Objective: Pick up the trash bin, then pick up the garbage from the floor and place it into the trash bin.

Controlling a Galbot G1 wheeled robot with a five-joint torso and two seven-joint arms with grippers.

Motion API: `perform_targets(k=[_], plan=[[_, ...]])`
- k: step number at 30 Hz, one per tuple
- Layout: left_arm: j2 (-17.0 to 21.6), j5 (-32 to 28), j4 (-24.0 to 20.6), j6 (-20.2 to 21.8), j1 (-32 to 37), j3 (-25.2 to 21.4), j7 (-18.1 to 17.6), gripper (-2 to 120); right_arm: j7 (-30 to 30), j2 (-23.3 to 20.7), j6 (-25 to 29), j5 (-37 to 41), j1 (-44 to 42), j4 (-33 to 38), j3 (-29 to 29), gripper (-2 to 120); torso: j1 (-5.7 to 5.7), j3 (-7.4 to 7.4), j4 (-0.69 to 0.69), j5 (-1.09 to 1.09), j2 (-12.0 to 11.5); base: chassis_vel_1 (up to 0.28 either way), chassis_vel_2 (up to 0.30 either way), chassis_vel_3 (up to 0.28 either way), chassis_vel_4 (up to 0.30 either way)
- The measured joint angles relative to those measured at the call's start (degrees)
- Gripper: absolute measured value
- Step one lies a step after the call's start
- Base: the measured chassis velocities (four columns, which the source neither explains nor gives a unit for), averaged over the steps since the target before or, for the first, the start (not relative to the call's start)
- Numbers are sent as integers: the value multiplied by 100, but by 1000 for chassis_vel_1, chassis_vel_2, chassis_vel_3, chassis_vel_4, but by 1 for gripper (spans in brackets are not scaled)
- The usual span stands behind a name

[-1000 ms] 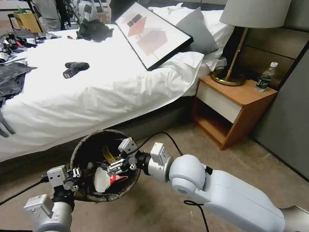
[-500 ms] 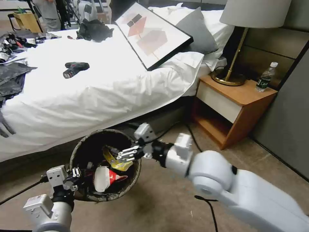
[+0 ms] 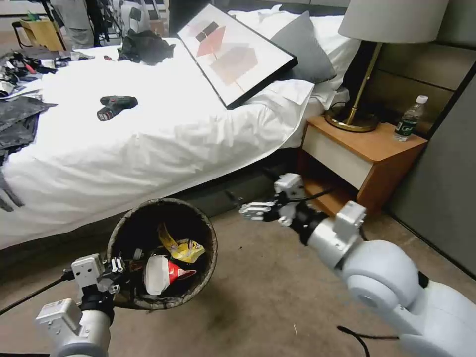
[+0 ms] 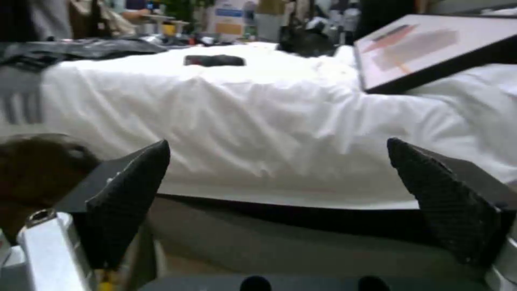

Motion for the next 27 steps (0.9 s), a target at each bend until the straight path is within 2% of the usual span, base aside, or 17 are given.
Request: perform_targets(k=[6,10,11,15,19,23,27], plan=[[28,0,0,0,1,4,4,3,-314,328,376,-877,-1021,-23,637,100,0,0,0,-1,0,0,0,0,0],[48,0,0,0,14,1,7,3,-618,1050,572,-1641,-1931,-5,1251,100,0,0,-1,0,0,0,0,0,0],[48,0,0,0,14,1,7,3,-618,1050,572,-1641,-1931,-5,1251,100,0,0,-1,0,0,0,0,0,0],[88,0,0,0,43,-5,8,3,-783,1663,759,-2149,-2524,76,1651,100,0,0,0,-2,0,0,0,0,0],[104,2,0,0,56,-6,9,3,-839,1927,917,-2404,-2808,110,1803,100,0,0,-1,-1,0,0,0,0,0],[113,20,0,0,79,1,11,3,-938,2419,1296,-2970,-3309,152,1920,100,0,0,0,-2,0,0,0,0,0],[106,24,0,16,89,15,10,3,-950,2743,1470,-3190,-3570,158,1878,100,0,0,0,-1,0,0,0,0,0]])
